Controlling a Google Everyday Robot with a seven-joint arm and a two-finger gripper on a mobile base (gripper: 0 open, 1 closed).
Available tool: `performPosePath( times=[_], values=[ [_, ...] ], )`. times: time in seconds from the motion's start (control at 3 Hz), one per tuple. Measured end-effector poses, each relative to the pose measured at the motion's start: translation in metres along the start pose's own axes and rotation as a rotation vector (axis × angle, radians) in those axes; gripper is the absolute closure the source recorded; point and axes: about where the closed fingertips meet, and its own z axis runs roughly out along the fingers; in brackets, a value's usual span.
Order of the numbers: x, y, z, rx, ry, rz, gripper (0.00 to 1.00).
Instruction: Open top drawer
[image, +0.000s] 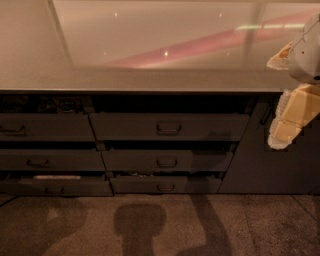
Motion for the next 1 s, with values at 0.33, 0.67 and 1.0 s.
performPosePath(
  times=[0.33,0.67,1.0],
  values=[
    [0.0,0.0,0.0,0.0,0.0,0.0,0.0],
    [0.013,-0.013,0.037,-0.105,-0.019,0.063,0.0],
    [0.034,-0.025,0.099,-0.26,-0.035,0.147,0.0]
  ],
)
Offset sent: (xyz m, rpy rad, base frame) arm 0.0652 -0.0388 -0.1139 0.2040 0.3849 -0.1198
